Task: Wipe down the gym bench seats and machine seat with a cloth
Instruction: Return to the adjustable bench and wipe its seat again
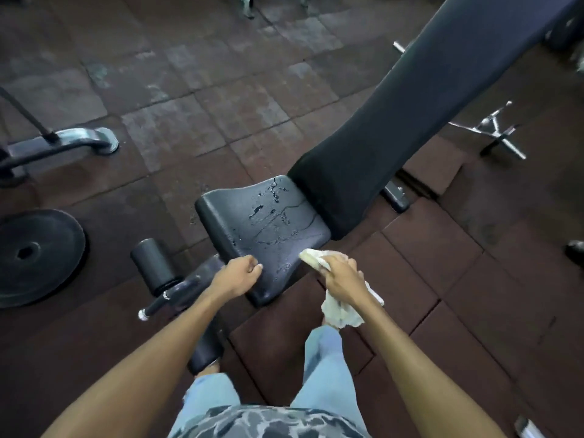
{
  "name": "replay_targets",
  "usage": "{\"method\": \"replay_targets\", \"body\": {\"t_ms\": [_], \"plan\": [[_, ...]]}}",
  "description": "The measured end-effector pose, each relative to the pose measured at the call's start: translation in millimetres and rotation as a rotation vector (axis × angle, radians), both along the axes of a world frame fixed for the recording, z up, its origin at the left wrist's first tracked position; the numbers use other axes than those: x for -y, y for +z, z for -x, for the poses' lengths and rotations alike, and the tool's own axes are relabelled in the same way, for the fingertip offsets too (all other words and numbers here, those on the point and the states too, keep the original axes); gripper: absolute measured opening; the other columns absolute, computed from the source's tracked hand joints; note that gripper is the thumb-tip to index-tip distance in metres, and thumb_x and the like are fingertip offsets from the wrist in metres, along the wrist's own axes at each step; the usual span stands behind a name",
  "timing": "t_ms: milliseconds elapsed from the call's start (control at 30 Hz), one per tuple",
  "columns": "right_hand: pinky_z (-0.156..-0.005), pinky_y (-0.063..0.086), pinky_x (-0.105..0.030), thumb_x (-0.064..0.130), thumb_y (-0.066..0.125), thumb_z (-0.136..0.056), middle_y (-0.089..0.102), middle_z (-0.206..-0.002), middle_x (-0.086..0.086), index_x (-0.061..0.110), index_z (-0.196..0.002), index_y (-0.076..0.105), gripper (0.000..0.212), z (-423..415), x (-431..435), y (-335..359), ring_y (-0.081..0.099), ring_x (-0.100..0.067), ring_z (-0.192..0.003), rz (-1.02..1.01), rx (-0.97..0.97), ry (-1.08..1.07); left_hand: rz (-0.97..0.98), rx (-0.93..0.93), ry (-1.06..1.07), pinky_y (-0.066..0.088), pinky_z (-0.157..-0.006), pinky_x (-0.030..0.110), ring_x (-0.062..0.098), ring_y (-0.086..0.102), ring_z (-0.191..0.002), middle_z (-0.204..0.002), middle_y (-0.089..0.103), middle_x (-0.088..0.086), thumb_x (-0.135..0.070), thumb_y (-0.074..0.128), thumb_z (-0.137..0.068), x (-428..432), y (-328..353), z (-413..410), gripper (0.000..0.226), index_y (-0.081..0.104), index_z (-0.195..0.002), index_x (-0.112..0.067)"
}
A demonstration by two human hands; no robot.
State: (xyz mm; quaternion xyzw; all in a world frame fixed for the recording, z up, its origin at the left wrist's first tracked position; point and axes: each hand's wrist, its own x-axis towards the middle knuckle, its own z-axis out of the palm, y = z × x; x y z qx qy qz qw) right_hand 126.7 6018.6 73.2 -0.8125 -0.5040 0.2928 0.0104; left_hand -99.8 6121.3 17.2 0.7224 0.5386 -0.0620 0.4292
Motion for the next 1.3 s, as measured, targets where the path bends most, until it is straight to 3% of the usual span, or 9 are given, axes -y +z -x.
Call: {"method": "replay_targets", "body": {"t_ms": [133, 200, 400, 533, 667, 867, 1033, 1200, 1300], "plan": [[-0.08, 0.034, -0.038, 0.023, 0.043, -0.097, 0.05, -0.129, 0.004, 0.024, -0.112, 0.057, 0.021, -63.1, -64.1, -36.3, 0.041, -0.027, -0.122, -0.001, 0.025, 0.203, -0.047, -0.041, 0.183, 0.049, -0.089, 0.038, 0.025, 0.06, -0.105, -0.112, 0.065, 0.004, -0.041, 0.041, -0.096, -12.7, -35.8, -52.9, 0.034, 0.062, -0.105, -0.015], [-0.085, 0.037, -0.04, 0.019, 0.045, -0.096, 0.051, -0.127, -0.003, 0.02, -0.111, 0.057, 0.02, -89.3, -102.0, -53.0, 0.041, -0.031, -0.121, 0.015, 0.071, 0.26, -0.1, -0.098, 0.28, 0.048, -0.085, 0.04, 0.029, 0.059, -0.105, -0.109, 0.063, 0.008, -0.04, 0.041, -0.095, -18.1, -60.0, -75.4, 0.032, 0.06, -0.098, -0.014], [-0.088, 0.041, -0.047, 0.023, 0.045, -0.098, 0.047, -0.127, -0.006, 0.015, -0.115, 0.055, 0.021, -118.3, -187.3, -129.9, 0.039, -0.034, -0.117, -0.167, 0.061, 0.371, -0.278, -0.211, 0.377, 0.037, -0.098, 0.043, 0.027, 0.047, -0.122, -0.127, 0.052, 0.007, -0.037, 0.048, -0.094, -33.1, -130.0, -126.6, 0.037, 0.057, -0.122, -0.016], [-0.089, 0.045, -0.045, 0.036, 0.053, -0.094, 0.046, -0.138, 0.002, 0.024, -0.129, 0.053, 0.036, -122.7, -196.5, -217.3, 0.04, -0.03, -0.121, -0.156, -0.014, 0.451, -0.417, -0.312, 0.478, 0.038, -0.099, 0.046, 0.029, 0.046, -0.126, -0.133, 0.053, 0.011, -0.035, 0.053, -0.091, -36.1, -191.9, -130.2, 0.046, 0.054, -0.129, -0.009], [-0.087, 0.047, -0.044, 0.034, 0.053, -0.082, 0.049, -0.142, 0.0, 0.023, -0.129, 0.056, 0.048, -123.6, -166.2, -277.1, 0.037, -0.032, -0.127, -0.271, 0.067, 0.528, -0.614, -0.394, 0.483, 0.032, -0.096, 0.044, 0.028, 0.045, -0.127, -0.133, 0.052, 0.012, -0.04, 0.043, -0.089, -15.6, -235.2, -123.0, 0.053, 0.053, -0.13, -0.009], [-0.099, 0.039, -0.047, 0.038, 0.04, -0.082, 0.041, -0.15, -0.004, 0.018, -0.141, 0.045, 0.062, -137.0, -183.7, -287.9, 0.034, -0.036, -0.135, -0.348, 0.17, 0.564, -0.714, -0.362, 0.512, 0.027, -0.101, 0.04, 0.024, 0.04, -0.132, -0.137, 0.05, 0.009, -0.035, 0.049, -0.091, -13.2, -241.0, -119.2, 0.051, 0.05, -0.136, -0.012], [-0.103, 0.036, -0.048, 0.045, 0.046, -0.087, 0.036, -0.152, -0.007, 0.017, -0.14, 0.046, 0.06, -82.2, -263.7, -292.4, 0.026, -0.037, -0.14, -0.359, 0.144, 0.268, -0.747, -0.378, 0.485, 0.029, -0.099, 0.041, 0.023, 0.039, -0.132, -0.136, 0.052, 0.011, -0.032, 0.047, -0.091, -12.6, -244.6, -120.3, 0.048, 0.051, -0.134, -0.011], [-0.096, 0.042, -0.045, 0.034, 0.052, -0.089, 0.039, -0.151, -0.004, 0.019, -0.137, 0.052, 0.05, -85.1, -198.2, -295.4, 0.035, -0.038, -0.137, -0.506, 0.138, 0.715, -0.782, -0.391, 0.488, 0.03, -0.099, 0.041, 0.023, 0.041, -0.132, -0.134, 0.053, 0.012, -0.029, 0.046, -0.091, -12.7, -243.7, -121.6, 0.047, 0.053, -0.134, -0.01], [-0.097, 0.044, -0.048, 0.027, 0.053, -0.088, 0.041, -0.15, -0.007, 0.02, -0.135, 0.055, 0.047, -135.5, -173.9, -297.1, 0.036, -0.04, -0.136, -0.511, 0.151, 0.799, -0.794, -0.394, 0.487, 0.03, -0.099, 0.041, 0.023, 0.042, -0.132, -0.134, 0.053, 0.011, -0.028, 0.047, -0.091, -12.2, -243.9, -122.3, 0.046, 0.053, -0.133, -0.01]]}}
